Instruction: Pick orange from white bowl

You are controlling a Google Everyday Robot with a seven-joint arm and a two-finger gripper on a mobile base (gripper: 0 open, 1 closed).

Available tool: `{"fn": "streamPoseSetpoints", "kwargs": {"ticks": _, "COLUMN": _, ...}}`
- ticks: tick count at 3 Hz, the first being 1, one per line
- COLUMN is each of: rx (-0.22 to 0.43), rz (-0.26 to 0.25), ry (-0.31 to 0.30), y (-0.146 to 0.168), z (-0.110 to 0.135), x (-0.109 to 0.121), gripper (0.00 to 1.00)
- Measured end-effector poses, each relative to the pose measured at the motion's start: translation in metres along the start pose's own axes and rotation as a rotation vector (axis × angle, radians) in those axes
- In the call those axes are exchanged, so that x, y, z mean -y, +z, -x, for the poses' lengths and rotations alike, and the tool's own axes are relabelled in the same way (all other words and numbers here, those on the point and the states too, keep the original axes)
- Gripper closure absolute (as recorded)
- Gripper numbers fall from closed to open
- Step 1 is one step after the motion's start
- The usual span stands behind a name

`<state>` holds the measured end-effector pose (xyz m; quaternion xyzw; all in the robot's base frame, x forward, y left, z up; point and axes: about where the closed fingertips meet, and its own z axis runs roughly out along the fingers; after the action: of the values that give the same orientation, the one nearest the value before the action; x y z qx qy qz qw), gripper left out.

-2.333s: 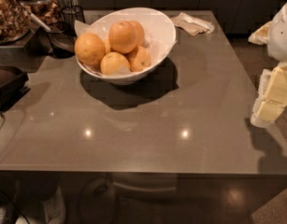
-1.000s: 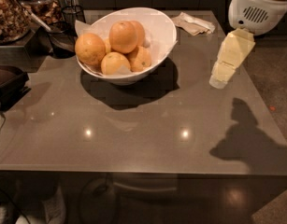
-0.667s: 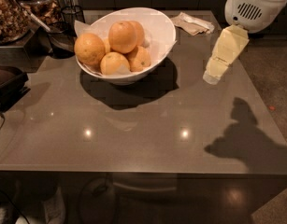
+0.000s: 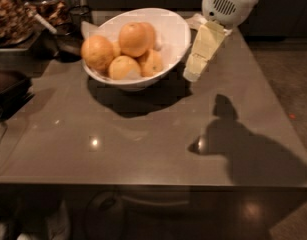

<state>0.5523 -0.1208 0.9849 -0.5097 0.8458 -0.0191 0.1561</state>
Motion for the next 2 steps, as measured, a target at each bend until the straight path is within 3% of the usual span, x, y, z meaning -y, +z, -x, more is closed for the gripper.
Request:
{"fn": "streamPoseSetpoints", "kwargs": {"ticks": 1, "rx": 0.010, "rz": -0.002, "ry": 0.003, "y": 0.000, "z": 0.002, "x": 0.002, "gripper": 0.00}}
{"fn": "streamPoseSetpoints", "kwargs": {"ticks": 2, "rx": 0.068, "rz": -0.003, "ry": 0.044, "y": 0.002, "z": 0.014, "x": 0.006, "gripper": 0.00}}
